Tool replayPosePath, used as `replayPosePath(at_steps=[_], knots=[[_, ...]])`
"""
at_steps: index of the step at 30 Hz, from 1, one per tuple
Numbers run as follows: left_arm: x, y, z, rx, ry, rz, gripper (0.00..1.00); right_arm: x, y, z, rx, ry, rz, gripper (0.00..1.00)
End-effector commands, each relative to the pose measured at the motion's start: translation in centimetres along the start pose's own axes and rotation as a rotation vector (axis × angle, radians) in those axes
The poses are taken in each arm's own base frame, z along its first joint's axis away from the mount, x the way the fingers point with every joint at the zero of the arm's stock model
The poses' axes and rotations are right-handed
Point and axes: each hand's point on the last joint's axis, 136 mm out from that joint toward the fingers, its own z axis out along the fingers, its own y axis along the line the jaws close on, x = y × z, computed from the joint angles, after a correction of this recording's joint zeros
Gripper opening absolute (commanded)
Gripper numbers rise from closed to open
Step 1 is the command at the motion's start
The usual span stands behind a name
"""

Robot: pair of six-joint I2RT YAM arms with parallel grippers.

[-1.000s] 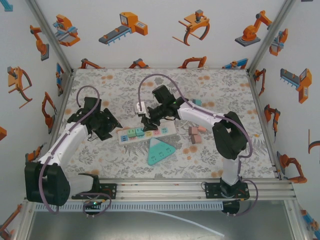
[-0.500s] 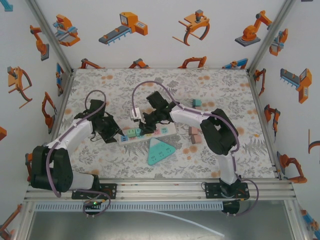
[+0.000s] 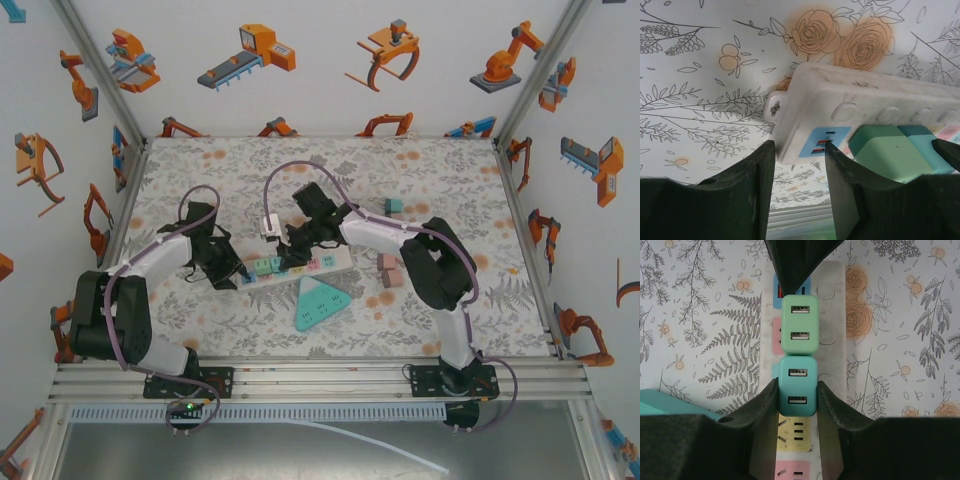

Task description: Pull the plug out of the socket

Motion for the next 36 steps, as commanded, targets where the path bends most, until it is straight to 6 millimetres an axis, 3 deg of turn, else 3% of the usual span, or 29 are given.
replayPosePath(at_steps=[1,4,15,22,36], knots=[[0.8,1.5,0.7,-0.047,0.025,0.009,0.44,-4.1,-0.8,-0.6,0.011,-0.109,-0.014,0.25],[1.0,2.0,0.9,-0.062,0.026,0.01,0.44,-5.1,-0.8,-0.8,0.005,-0.147,-0.007,0.23],[1.4,2.9,1.3,-0.093,0.031,0.002,0.43,-5.3,1.1,-0.8,-0.016,-0.084,-0.133,0.2],[1.3,3.0,1.3,-0.098,0.024,0.005,0.43,-7.7,-0.3,-1.7,0.026,-0.179,-0.018,0.2],[1.4,2.9,0.8,-0.093,0.016,0.003,0.43,-8.5,-0.4,-2.9,0.067,-0.238,-0.037,0.19]])
